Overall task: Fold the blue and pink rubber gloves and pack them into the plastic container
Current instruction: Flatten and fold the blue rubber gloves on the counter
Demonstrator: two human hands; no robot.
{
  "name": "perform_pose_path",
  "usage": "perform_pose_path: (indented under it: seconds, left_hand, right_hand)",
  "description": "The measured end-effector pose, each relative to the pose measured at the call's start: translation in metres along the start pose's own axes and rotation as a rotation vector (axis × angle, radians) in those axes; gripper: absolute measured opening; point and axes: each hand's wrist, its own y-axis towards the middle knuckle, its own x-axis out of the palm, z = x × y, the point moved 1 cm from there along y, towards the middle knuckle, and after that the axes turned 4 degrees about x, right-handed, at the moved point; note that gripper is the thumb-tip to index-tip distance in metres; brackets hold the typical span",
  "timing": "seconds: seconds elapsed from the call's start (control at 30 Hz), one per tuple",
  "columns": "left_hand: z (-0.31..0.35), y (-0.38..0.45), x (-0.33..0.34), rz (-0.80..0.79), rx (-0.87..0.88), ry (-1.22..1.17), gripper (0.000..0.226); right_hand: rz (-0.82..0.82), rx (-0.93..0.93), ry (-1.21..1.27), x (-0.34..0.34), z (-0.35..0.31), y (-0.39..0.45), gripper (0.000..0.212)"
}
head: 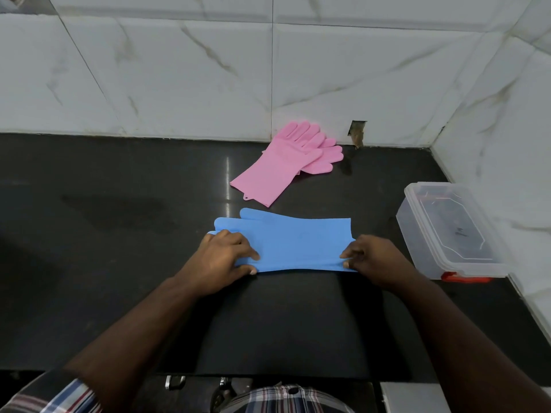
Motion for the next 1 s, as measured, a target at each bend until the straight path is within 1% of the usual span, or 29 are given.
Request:
perform_pose_path:
  seconds: [0.1,0.17,0.2,0.23,0.33,0.4,0.5,0.57,0.6,0.67,0.73,0.87,0.93,1.0]
  left_hand:
    - [-0.001,-0.002,0.001,0.055,0.033,0.019,0.027]
    - [0.0,-0.005,0.0,0.087,0.04,0.016,0.031]
    - [0.001,-0.006,0.001,0.098,0.049,0.018,0.031]
    - [0.001,-0.007,0.002,0.103,0.054,0.022,0.028]
    - [0.003,-0.009,0.007,0.084,0.058,0.044,0.023]
    - [0.004,-0.011,0.007,0.076,0.052,0.05,0.027]
    - [0.007,-0.008,0.003,0.085,0.002,0.041,0.044]
    - [0.01,-0.003,0.002,0.124,-0.011,0.079,0.043]
    - [0.012,0.001,0.002,0.134,-0.013,0.104,0.04]
    - [0.017,0.009,0.006,0.131,-0.016,0.135,0.037]
    - [0.024,0.018,0.011,0.109,-0.018,0.148,0.04]
    - [0.036,0.041,0.019,0.001,-0.087,0.217,0.061]
    - [0.032,0.048,0.021,-0.043,-0.149,0.252,0.071]
    - [0.023,0.051,0.024,-0.091,-0.209,0.249,0.073]
  right_hand:
    - [0.228,-0.072,0.034,0.001,0.003,-0.006,0.009]
    - [0.32,-0.134,0.021,0.001,0.005,-0.011,0.006]
    - [0.313,-0.144,0.004,0.003,0.006,-0.013,0.007]
    - [0.266,-0.137,-0.023,0.005,0.007,-0.014,0.009]
    - [0.041,-0.083,-0.157,0.013,0.012,-0.018,0.025]
    - [-0.002,-0.064,-0.149,0.012,0.012,-0.019,0.03]
    - [0.078,-0.04,-0.049,0.006,0.004,-0.019,0.023]
    - [0.194,-0.047,0.054,0.007,-0.005,-0.015,0.018]
    - [0.245,-0.062,0.09,0.009,-0.009,-0.012,0.019]
    - [0.293,-0.091,0.109,0.017,-0.021,-0.004,0.025]
    - [0.319,-0.151,0.09,0.027,-0.035,0.006,0.032]
    - [0.294,-0.214,-0.06,0.05,-0.06,0.026,0.047]
    - [0.258,-0.198,-0.16,0.06,-0.063,0.033,0.054]
    - [0.215,-0.15,-0.233,0.067,-0.058,0.037,0.058]
